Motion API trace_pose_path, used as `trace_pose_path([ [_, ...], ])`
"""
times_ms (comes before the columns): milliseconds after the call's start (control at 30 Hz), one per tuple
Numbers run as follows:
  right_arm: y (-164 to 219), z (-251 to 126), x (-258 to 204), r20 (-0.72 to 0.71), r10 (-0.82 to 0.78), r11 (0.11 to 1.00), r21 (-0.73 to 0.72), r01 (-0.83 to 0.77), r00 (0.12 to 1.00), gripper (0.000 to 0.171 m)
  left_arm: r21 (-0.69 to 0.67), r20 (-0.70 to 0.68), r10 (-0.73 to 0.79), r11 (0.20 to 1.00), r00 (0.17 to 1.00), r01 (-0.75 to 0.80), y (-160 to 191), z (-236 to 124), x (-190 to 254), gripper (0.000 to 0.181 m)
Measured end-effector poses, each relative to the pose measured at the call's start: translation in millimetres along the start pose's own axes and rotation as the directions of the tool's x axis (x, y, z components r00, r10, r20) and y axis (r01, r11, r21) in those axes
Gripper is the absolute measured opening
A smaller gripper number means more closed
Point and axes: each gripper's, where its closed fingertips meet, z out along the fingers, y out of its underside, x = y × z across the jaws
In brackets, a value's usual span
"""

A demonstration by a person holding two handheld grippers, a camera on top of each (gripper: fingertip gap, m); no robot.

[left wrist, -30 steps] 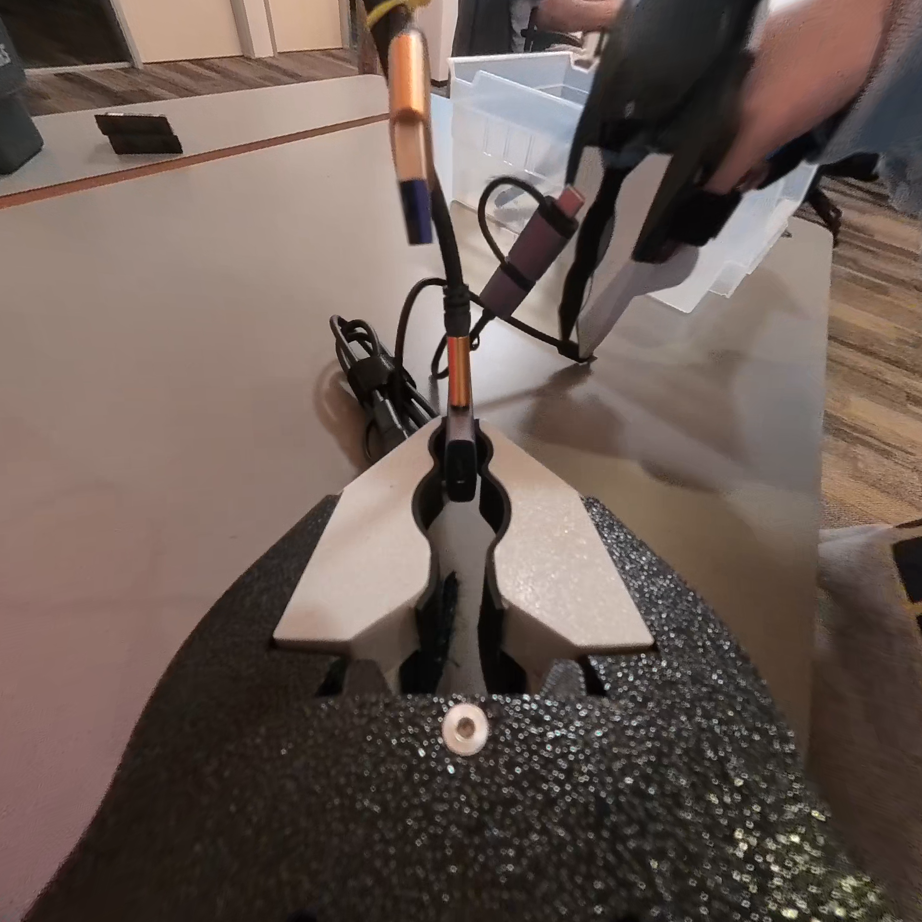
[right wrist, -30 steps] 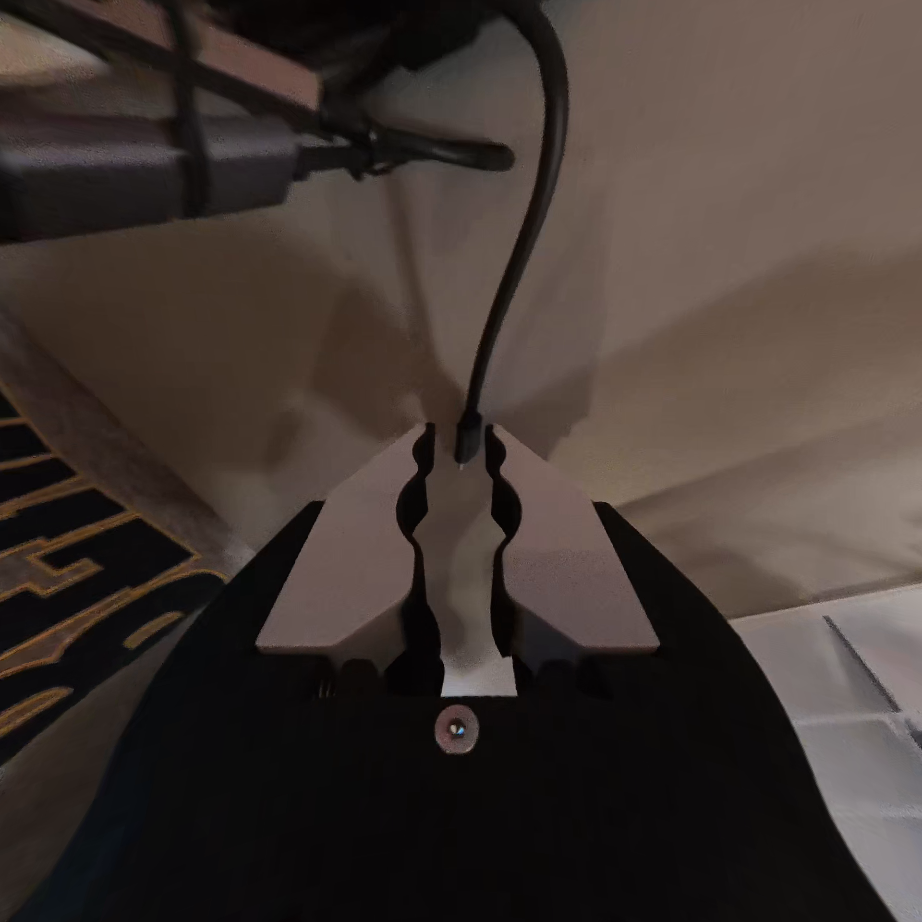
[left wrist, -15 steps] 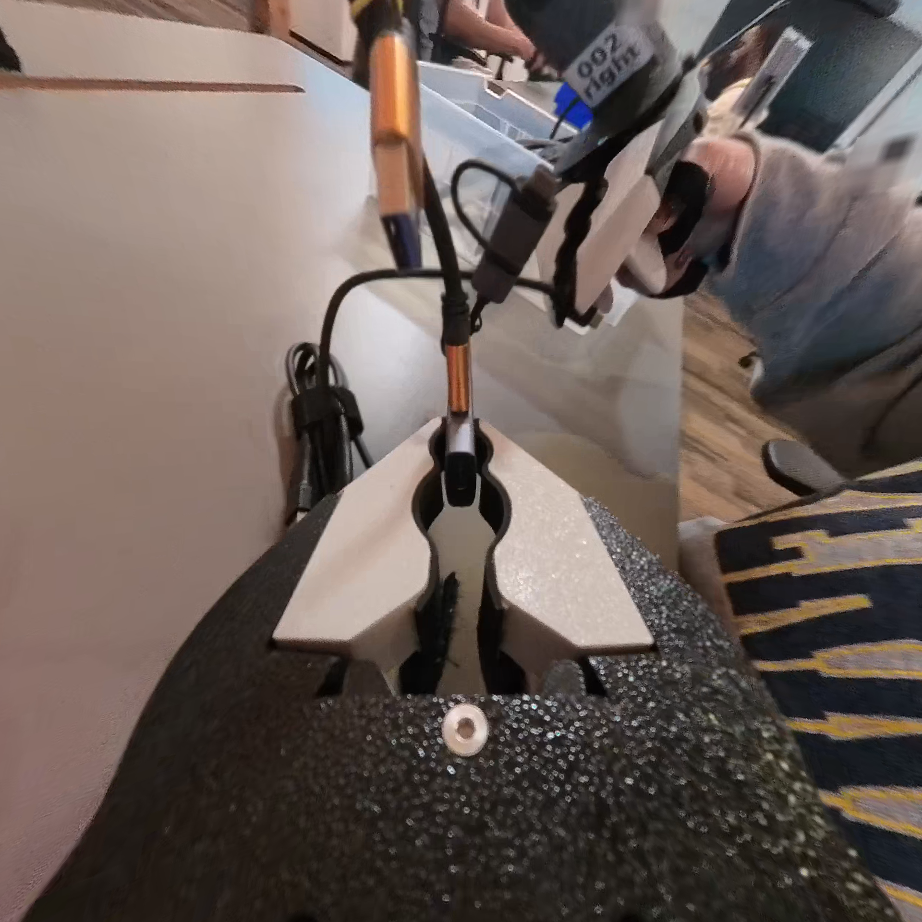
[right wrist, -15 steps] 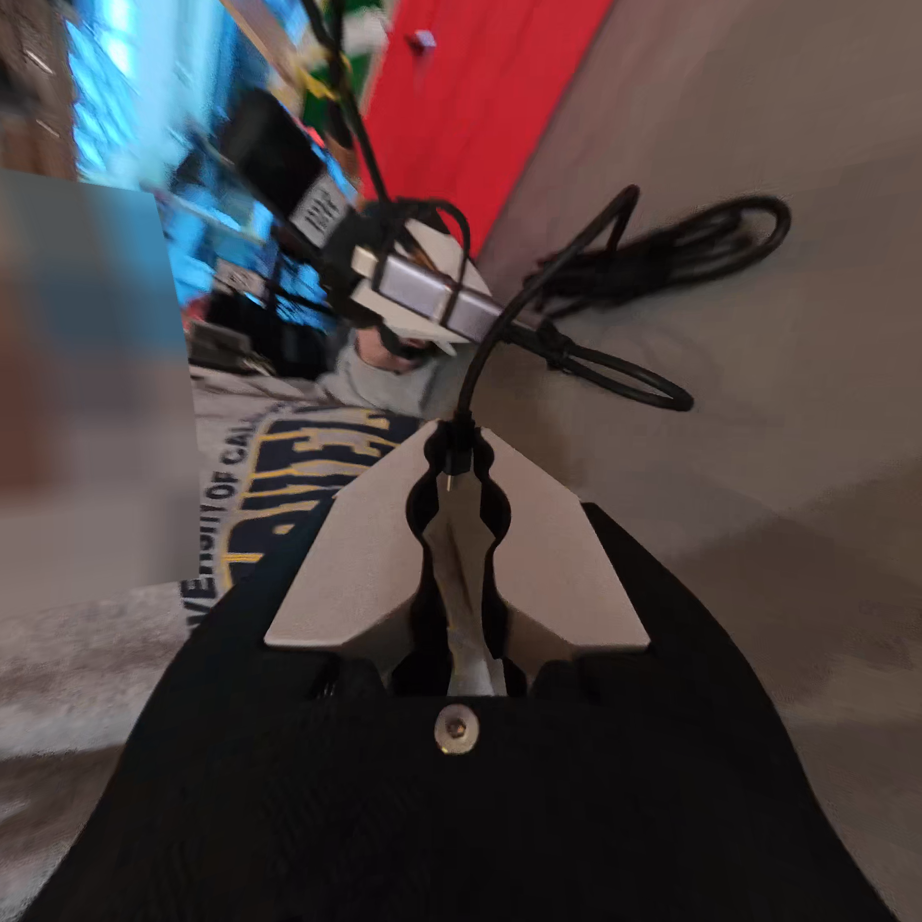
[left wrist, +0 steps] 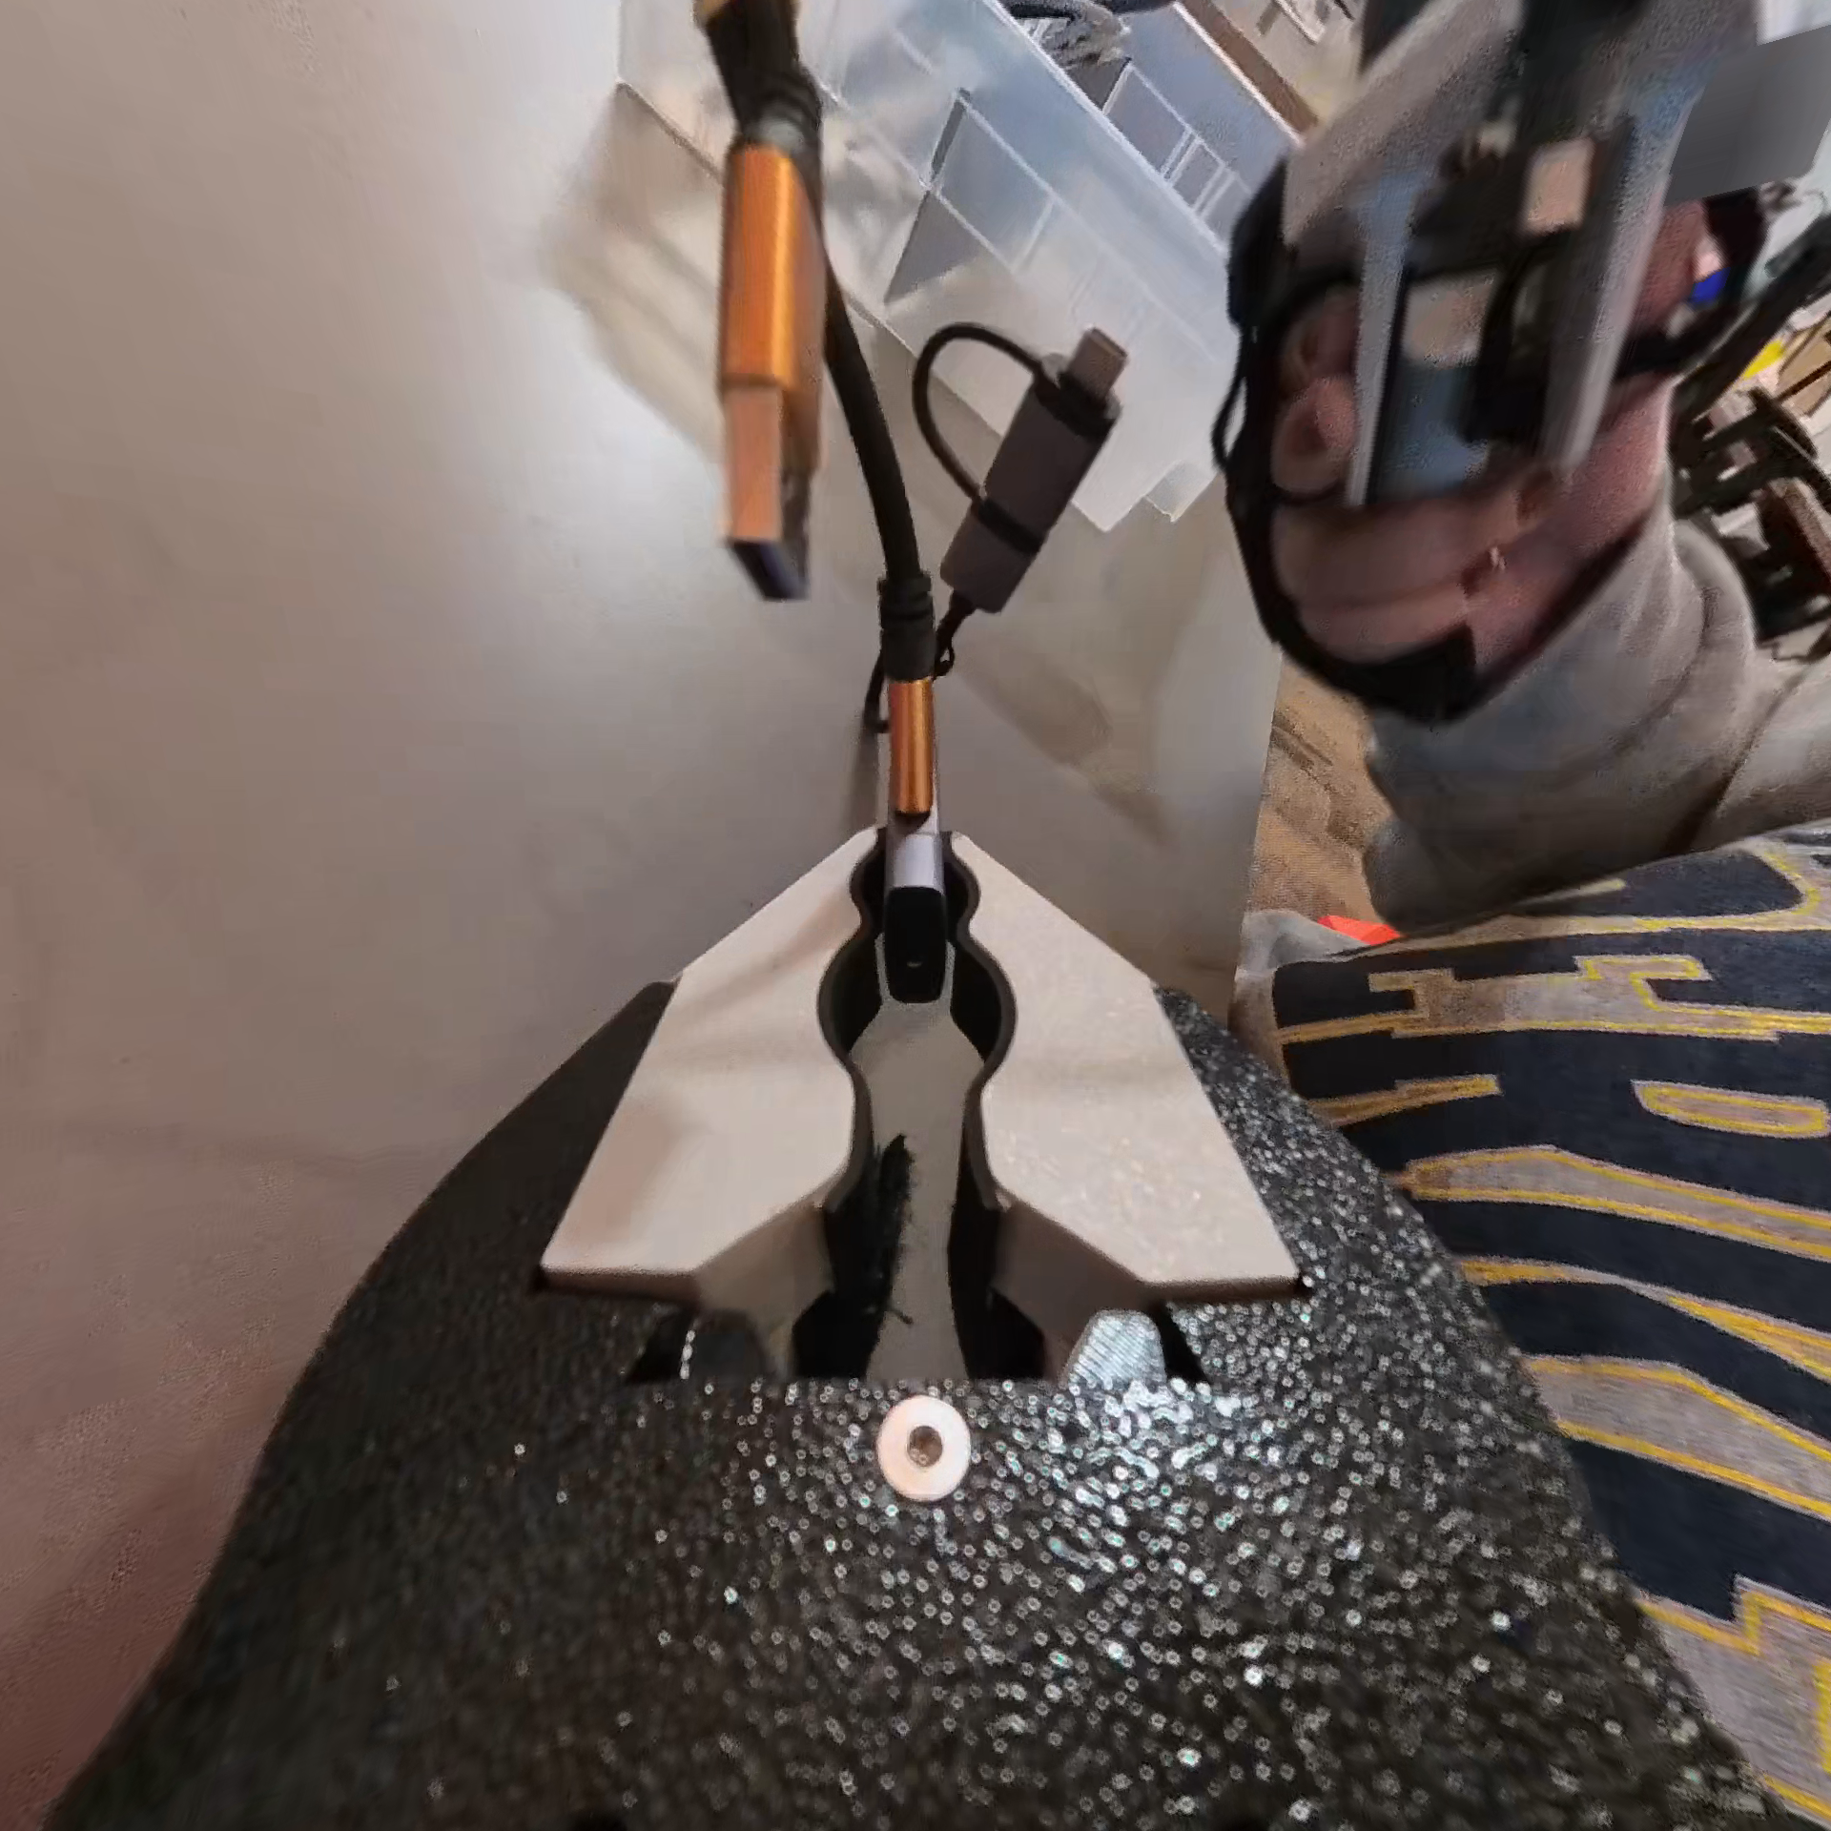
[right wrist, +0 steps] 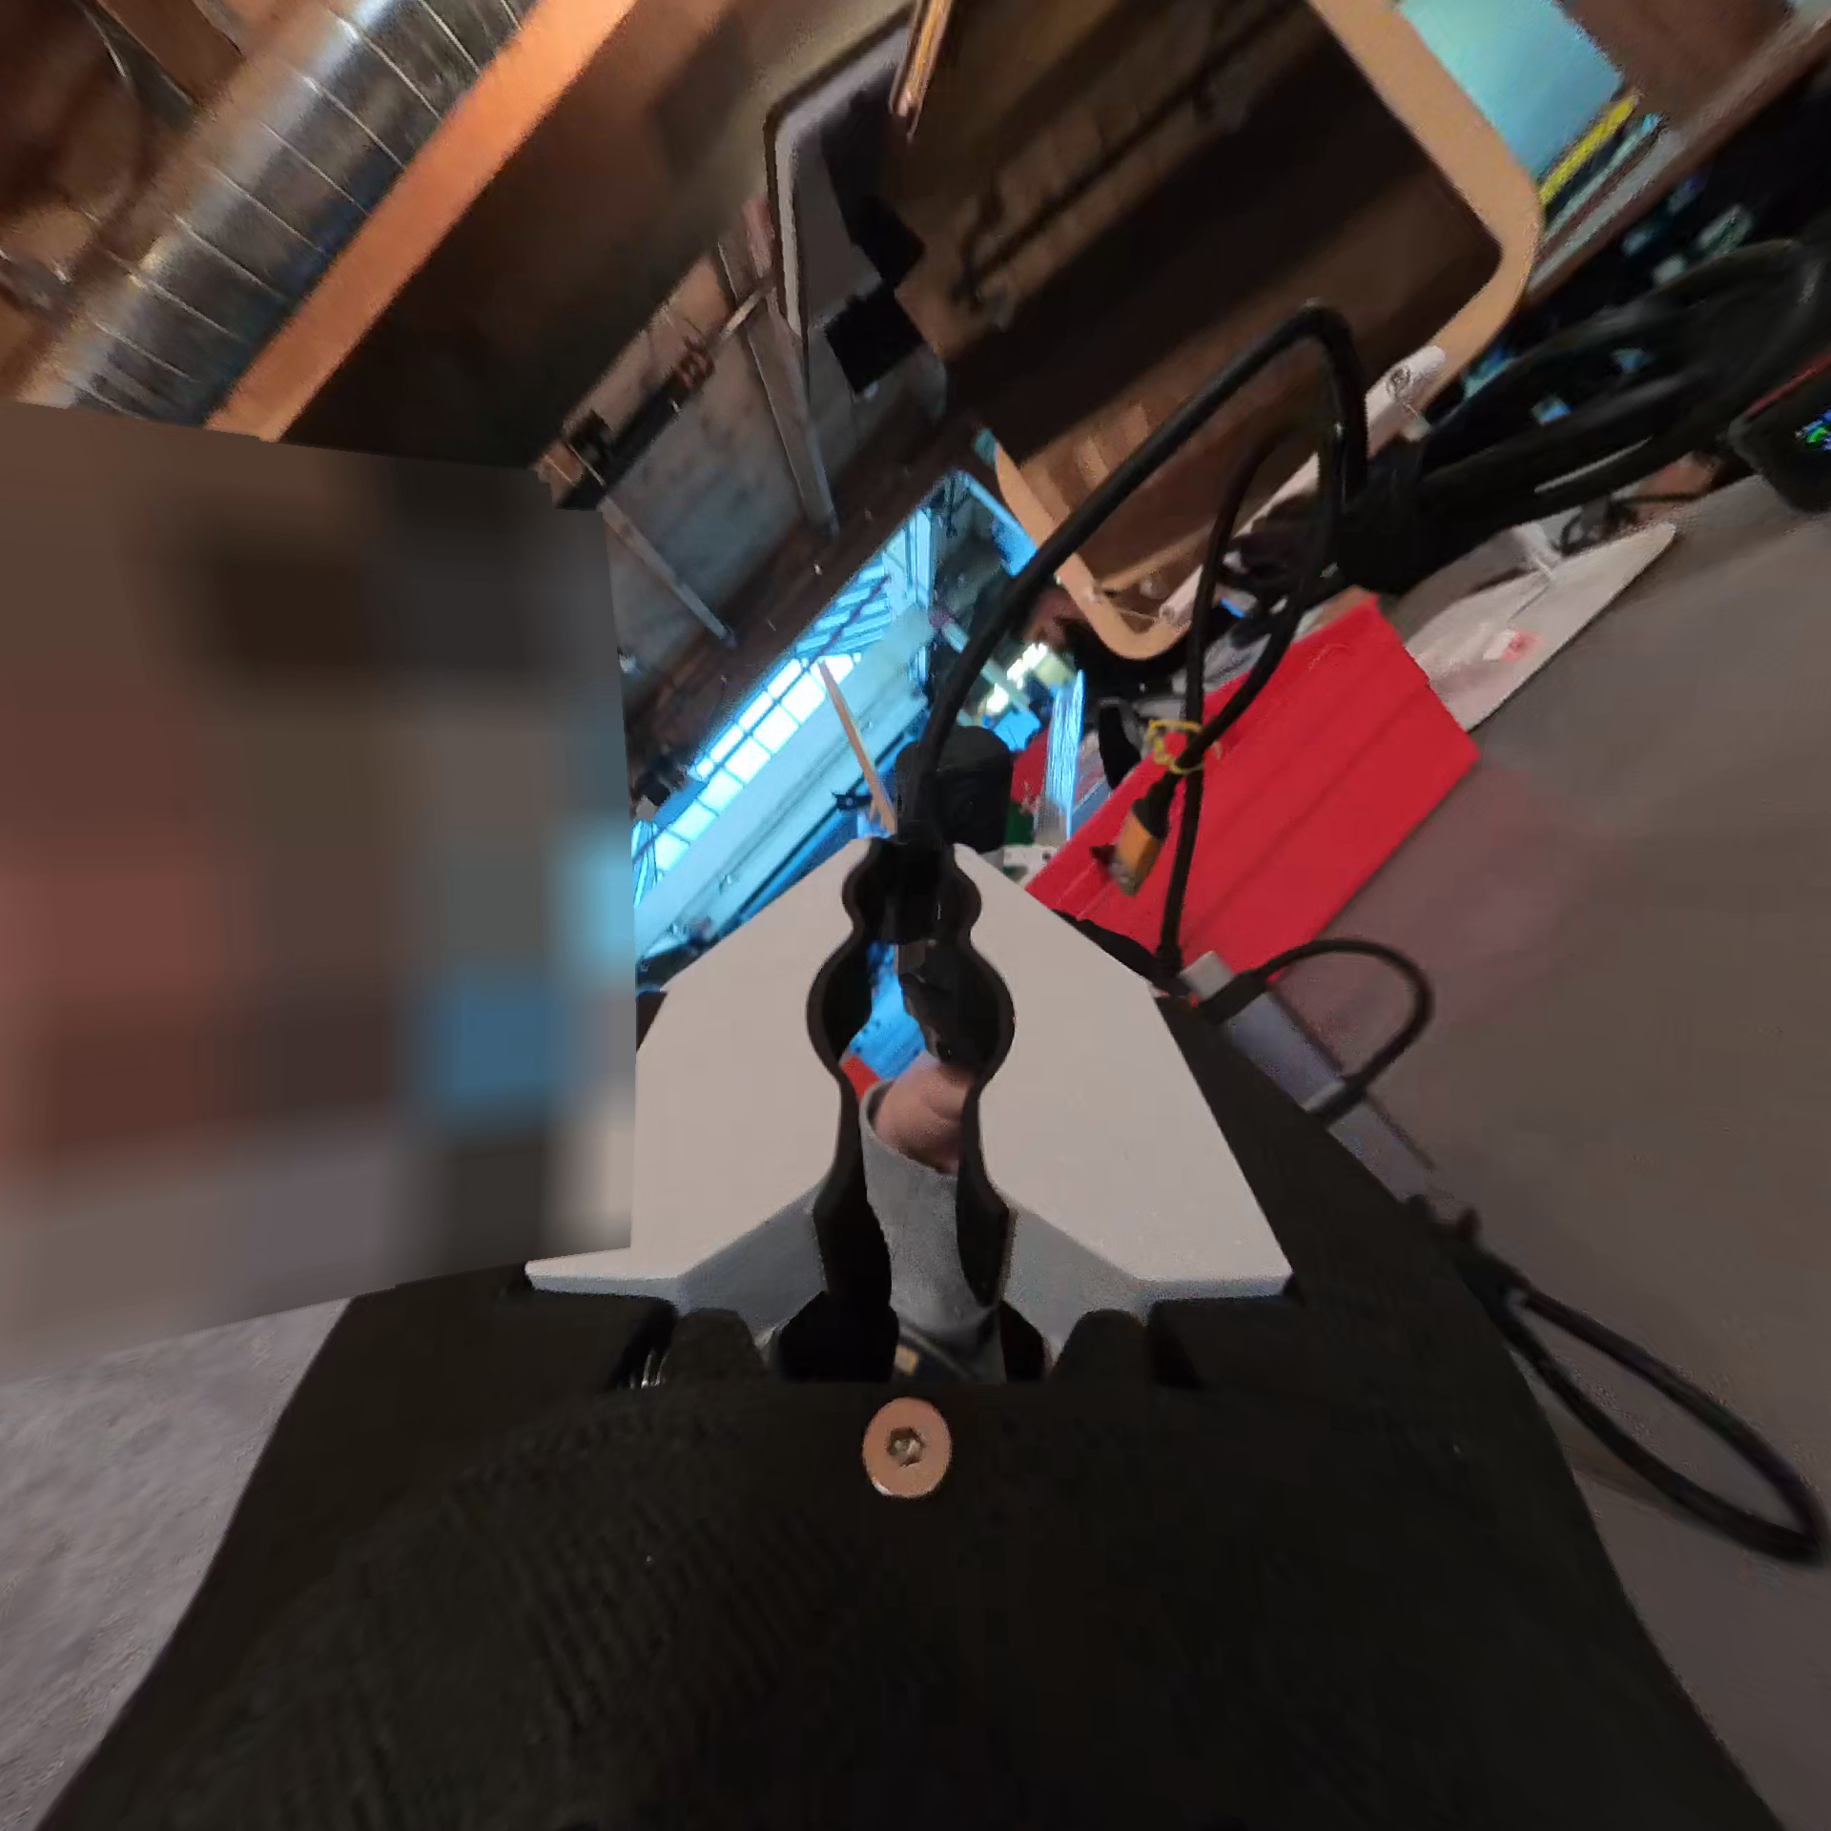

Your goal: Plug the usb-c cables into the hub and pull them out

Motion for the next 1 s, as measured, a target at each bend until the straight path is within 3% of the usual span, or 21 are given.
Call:
trace_pose_path([
  [100, 22.3, 10.5, 8.7, -0.025, -0.036, 0.997, 0.072, 0.038, 0.999, 0.009, 0.004, -0.008, -0.017, 1.0, 1.0, 0.017, -2.1, 1.5, -0.7, 0.006],
  [233, 37.2, 7.0, 44.4, -0.154, -0.169, 0.982, 0.056, 0.18, 0.973, 0.008, 0.005, -0.056, -0.024, 1.0, 0.998, 0.024, -0.1, 5.0, 2.5, 0.006],
  [367, 45.4, 3.9, 63.8, -0.182, -0.275, 0.961, -0.04, 0.272, 0.944, 0.008, 0.04, -0.137, 0.0, 0.999, 0.991, 0.006, -0.7, 5.5, 9.0, 0.006],
  [633, 58.1, 0.7, 73.0, -0.118, -0.254, 0.957, -0.173, 0.231, 0.96, 0.008, 0.024, -0.129, 0.051, 0.999, 0.99, -0.048, 7.2, 8.1, 3.9, 0.006],
  [800, 71.2, -1.7, 87.2, -0.179, -0.317, 0.911, -0.33, 0.246, 0.931, 0.008, 0.005, -0.11, 0.029, 1.0, 0.994, -0.028, 8.9, 9.5, -1.5, 0.006],
  [1000, 40.7, -16.6, 91.3, -0.283, -0.438, 0.864, -0.395, 0.312, 0.853, 0.007, -0.02, -0.1, -0.022, 1.0, 0.995, 0.02, 12.6, 10.2, -4.2, 0.006],
])
